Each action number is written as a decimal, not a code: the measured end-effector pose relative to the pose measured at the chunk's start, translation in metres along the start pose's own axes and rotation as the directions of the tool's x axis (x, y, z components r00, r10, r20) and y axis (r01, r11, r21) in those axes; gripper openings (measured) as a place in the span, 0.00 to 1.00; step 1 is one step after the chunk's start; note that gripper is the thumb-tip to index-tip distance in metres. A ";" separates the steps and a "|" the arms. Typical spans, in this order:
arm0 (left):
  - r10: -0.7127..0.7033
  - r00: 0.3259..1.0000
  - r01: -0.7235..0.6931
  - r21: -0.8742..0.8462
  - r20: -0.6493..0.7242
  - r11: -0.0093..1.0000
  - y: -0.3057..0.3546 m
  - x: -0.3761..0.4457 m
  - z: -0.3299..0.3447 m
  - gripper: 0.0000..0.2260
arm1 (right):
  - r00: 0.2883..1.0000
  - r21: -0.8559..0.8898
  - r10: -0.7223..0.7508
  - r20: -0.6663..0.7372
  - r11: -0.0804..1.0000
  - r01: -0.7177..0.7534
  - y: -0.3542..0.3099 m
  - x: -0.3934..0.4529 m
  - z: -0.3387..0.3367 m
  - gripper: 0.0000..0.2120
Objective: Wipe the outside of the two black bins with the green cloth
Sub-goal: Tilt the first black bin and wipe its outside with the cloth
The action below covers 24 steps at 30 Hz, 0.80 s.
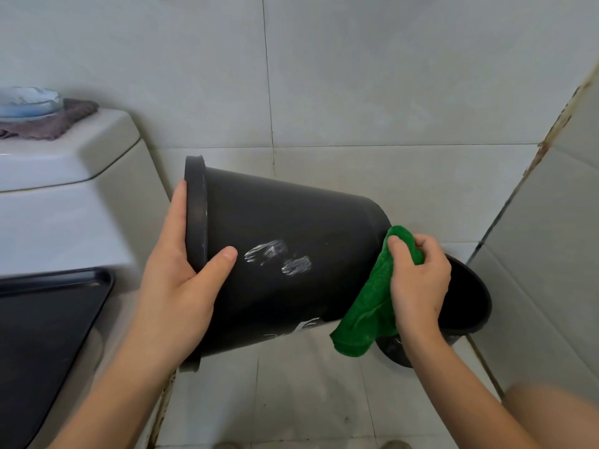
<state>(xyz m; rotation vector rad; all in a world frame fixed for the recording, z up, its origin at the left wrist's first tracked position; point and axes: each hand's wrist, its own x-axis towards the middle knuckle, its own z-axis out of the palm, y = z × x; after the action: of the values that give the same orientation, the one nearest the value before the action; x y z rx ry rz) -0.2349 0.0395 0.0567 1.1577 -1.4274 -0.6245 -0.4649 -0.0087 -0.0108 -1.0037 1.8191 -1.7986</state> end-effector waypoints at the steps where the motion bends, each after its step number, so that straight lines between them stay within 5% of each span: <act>1: -0.005 1.000 0.005 -0.026 -0.006 1.000 -0.001 0.000 -0.001 0.35 | 1.000 -0.003 -0.017 0.007 1.000 0.017 0.000 -0.002 0.000 0.05; 6: -0.003 1.000 0.001 -0.073 -0.017 0.997 -0.004 -0.005 0.000 0.36 | 0.942 -0.055 -0.334 0.030 0.940 0.335 0.003 -0.013 0.006 0.03; 9: -0.010 1.000 0.008 -0.083 -0.026 0.997 -0.004 -0.009 0.007 0.36 | 0.733 -0.093 -0.674 0.085 0.728 0.680 0.005 -0.022 0.012 0.09; 11: -0.006 0.999 0.003 -0.097 -0.037 0.995 -0.006 -0.012 0.014 0.37 | 0.618 -0.072 -0.778 0.114 0.614 0.786 0.004 -0.034 0.018 0.10; 16: -0.027 0.998 0.021 -0.128 -0.048 0.992 -0.010 -0.016 0.023 0.36 | 0.503 -0.008 -0.851 0.150 0.507 0.862 -0.002 -0.063 0.028 0.12; 18: -0.038 0.998 0.030 -0.153 -0.050 0.988 -0.009 -0.017 0.020 0.35 | 0.512 -0.024 -0.847 0.142 0.514 0.857 -0.002 -0.057 0.028 0.12; 22: -0.033 0.997 0.021 -0.151 -0.073 0.988 -0.006 -0.017 0.017 0.35 | 0.712 -0.098 -0.696 0.098 0.705 0.703 0.000 -0.033 0.027 0.13; 24: -0.035 0.997 0.021 -0.173 -0.074 0.985 -0.004 -0.018 0.019 0.36 | 0.722 -0.103 -0.687 0.087 0.714 0.692 0.001 -0.034 0.028 0.12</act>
<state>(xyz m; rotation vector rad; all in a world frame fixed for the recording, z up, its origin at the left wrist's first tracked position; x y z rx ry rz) -0.2538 0.0498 0.0414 1.0556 -1.2682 -0.7014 -0.4225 -0.0039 -0.0213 -1.9689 1.6562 -2.0280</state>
